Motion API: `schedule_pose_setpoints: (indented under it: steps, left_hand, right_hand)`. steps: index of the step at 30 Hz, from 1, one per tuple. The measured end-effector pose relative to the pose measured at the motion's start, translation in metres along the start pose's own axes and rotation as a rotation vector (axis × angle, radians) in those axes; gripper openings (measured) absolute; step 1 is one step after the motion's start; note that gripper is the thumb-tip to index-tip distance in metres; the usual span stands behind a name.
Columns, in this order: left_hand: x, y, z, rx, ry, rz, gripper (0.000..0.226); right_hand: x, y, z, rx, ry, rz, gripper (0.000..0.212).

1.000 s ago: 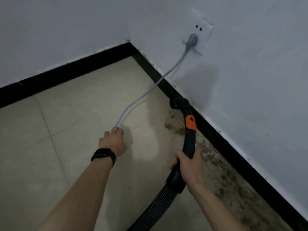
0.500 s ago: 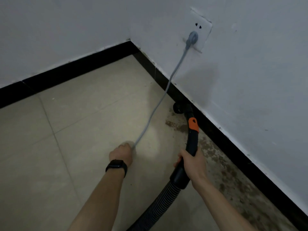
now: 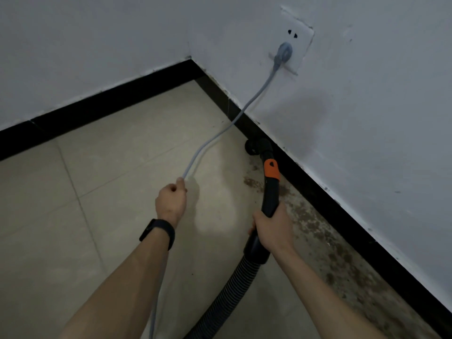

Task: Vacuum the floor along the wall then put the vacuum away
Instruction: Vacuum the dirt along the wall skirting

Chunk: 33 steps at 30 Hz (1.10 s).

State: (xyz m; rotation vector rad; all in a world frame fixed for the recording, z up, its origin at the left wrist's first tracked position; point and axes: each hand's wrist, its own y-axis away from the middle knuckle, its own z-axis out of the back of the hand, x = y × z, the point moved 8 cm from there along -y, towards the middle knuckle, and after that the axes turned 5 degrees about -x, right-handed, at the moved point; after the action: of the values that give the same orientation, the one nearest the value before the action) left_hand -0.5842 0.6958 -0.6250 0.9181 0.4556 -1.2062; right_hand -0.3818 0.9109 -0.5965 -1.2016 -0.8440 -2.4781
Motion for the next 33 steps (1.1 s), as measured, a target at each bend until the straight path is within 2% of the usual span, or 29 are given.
schedule_pose_setpoints:
  steps: [5, 9, 13, 19, 33]
  left_hand:
    - [-0.023, -0.014, 0.006, 0.039, 0.063, 0.014, 0.045]
    - [-0.033, -0.013, 0.015, 0.066, 0.057, -0.008, 0.036]
    - [-0.036, -0.008, 0.025, 0.077, 0.039, -0.042, 0.03]
    - [-0.043, 0.006, 0.028, 0.084, 0.027, -0.078, 0.028]
    - [-0.059, 0.051, 0.03, 0.072, -0.039, -0.18, 0.031]
  right_hand:
    - [0.034, -0.03, -0.028, 0.038, 0.113, 0.046, 0.027]
    - [0.045, -0.039, -0.044, 0.064, 0.167, -0.011, 0.037]
    - [0.03, -0.037, -0.04, 0.043, 0.185, -0.075, 0.036]
    - [-0.003, -0.014, -0.019, -0.021, 0.099, -0.088, 0.029]
    - [-0.035, 0.018, 0.024, 0.012, -0.068, -0.171, 0.019]
